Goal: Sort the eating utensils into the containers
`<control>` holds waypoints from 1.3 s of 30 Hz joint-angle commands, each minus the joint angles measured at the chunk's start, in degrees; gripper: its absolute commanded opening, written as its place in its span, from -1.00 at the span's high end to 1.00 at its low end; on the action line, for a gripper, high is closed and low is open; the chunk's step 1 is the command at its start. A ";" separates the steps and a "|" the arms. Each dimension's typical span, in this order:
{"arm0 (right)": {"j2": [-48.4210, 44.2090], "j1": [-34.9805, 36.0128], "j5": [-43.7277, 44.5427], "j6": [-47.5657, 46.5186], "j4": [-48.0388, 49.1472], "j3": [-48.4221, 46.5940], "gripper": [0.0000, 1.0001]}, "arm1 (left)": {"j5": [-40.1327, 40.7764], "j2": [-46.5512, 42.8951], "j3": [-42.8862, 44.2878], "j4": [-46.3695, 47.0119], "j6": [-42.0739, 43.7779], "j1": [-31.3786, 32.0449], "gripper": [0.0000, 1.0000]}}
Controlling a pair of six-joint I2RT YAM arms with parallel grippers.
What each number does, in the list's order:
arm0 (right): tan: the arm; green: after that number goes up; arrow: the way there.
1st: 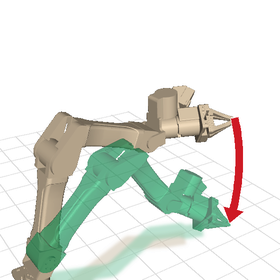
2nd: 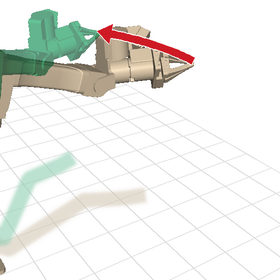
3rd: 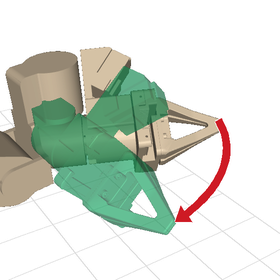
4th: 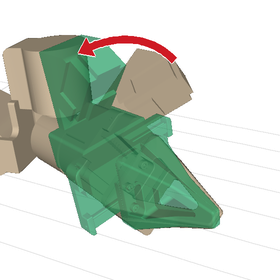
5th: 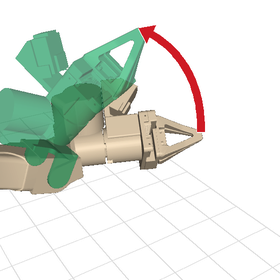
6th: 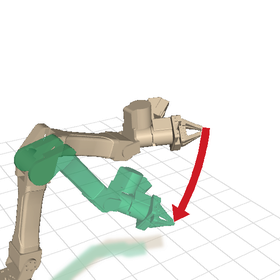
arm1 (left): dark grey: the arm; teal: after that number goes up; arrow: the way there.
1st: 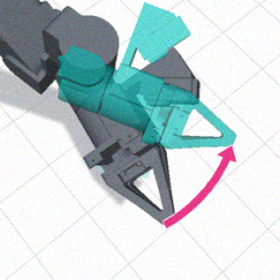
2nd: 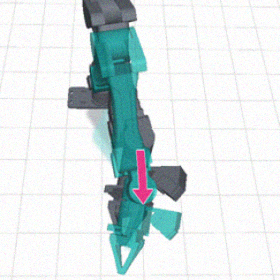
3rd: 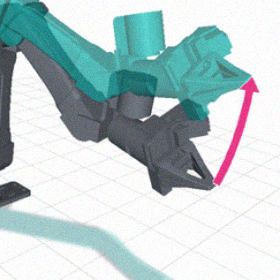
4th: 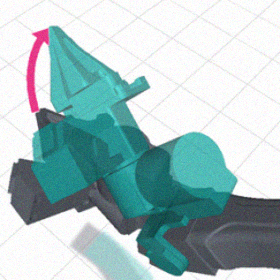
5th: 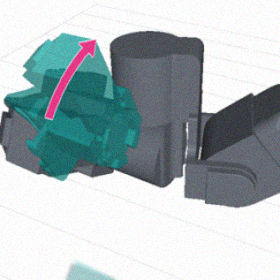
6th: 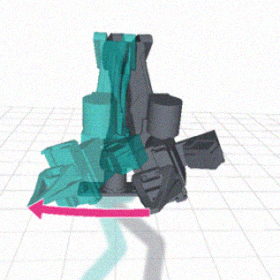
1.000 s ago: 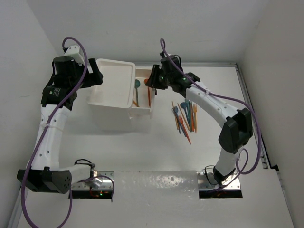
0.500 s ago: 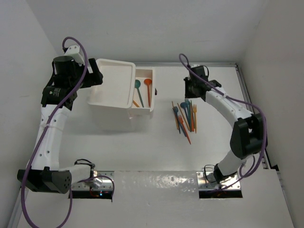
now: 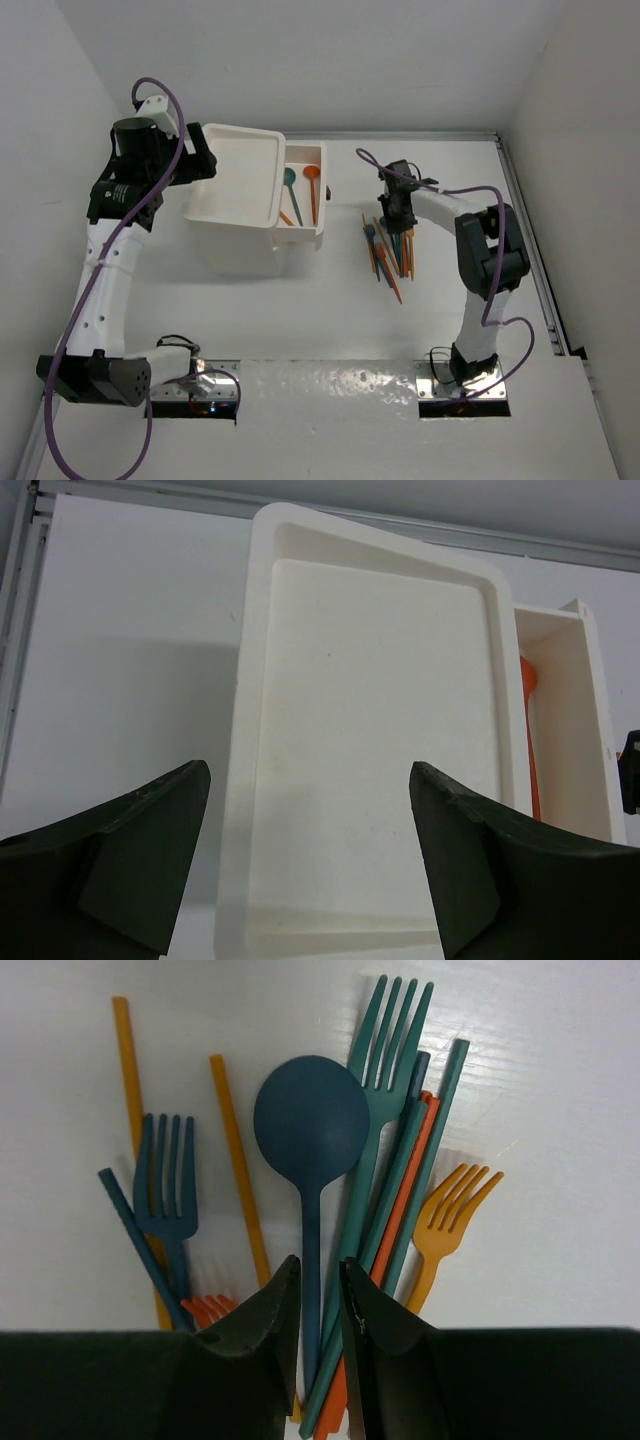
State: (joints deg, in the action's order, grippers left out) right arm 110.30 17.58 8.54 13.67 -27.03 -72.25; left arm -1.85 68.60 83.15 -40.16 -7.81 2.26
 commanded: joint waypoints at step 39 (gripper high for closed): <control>-9.14 6.92 -20.39 29.12 -0.49 -33.12 1.00 | 1.58 2.33 3.59 1.76 0.87 0.46 -0.57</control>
State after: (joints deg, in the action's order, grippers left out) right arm 98.61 20.86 -5.34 33.71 -29.02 -103.90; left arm -0.64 70.15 83.88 -40.10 -7.77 2.26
